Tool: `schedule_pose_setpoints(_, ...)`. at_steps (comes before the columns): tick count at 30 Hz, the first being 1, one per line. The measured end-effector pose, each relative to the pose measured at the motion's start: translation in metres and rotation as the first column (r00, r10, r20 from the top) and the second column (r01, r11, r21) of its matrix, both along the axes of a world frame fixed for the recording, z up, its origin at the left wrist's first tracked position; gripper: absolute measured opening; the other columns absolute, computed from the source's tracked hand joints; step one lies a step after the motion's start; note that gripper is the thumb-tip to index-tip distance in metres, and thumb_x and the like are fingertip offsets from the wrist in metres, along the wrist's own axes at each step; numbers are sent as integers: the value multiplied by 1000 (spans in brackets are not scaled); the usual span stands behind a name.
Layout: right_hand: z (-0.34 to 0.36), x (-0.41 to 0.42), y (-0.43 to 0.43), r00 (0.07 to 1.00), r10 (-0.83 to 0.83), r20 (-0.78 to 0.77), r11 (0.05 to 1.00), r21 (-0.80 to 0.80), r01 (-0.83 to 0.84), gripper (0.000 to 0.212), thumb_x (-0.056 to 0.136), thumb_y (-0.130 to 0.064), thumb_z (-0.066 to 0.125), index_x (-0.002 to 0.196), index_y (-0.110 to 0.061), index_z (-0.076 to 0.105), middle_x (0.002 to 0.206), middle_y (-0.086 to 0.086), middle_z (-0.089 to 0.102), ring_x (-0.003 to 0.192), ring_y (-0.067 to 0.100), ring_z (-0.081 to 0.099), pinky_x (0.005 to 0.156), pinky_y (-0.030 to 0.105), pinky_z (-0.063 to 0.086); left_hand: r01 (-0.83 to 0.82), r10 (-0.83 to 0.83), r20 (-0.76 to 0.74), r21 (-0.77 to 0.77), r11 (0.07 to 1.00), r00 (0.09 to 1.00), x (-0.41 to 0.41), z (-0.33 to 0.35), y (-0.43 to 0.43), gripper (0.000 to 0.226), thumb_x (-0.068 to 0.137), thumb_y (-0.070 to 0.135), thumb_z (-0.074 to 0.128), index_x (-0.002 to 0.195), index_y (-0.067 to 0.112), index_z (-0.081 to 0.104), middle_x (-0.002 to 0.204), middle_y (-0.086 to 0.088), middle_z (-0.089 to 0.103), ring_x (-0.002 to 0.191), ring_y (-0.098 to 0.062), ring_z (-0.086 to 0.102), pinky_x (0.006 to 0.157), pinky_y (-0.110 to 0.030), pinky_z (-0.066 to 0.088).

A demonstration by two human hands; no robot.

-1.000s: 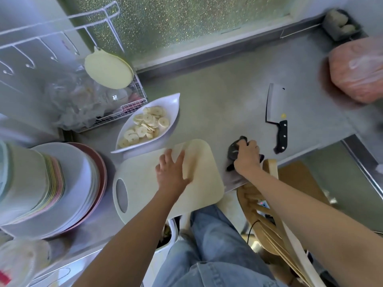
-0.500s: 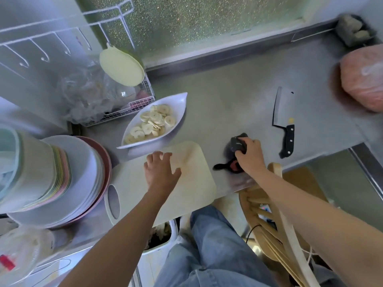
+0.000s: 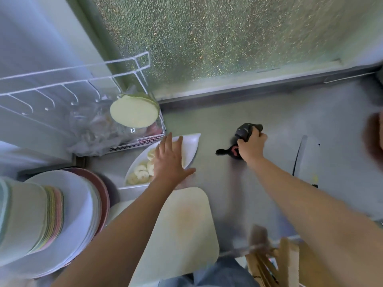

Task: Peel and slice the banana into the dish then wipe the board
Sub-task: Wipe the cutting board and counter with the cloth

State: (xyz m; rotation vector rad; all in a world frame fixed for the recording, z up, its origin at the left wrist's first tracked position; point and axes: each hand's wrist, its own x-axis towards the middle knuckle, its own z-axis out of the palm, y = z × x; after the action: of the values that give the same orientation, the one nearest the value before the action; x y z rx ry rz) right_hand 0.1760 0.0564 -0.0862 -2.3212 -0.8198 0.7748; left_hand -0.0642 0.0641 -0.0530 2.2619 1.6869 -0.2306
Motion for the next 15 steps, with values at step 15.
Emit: schedule_pose_setpoints(15,-17,6,106,991,116,71,993,4,-117,54,89,-2,49,143,-7,39,145,20,31,130,34,37,107,27,24,3,-9,51,121,993,999,19,-15,50,79,84,62,2,120,22,60,111,-5,62,105,-27,56,94,-38,36)
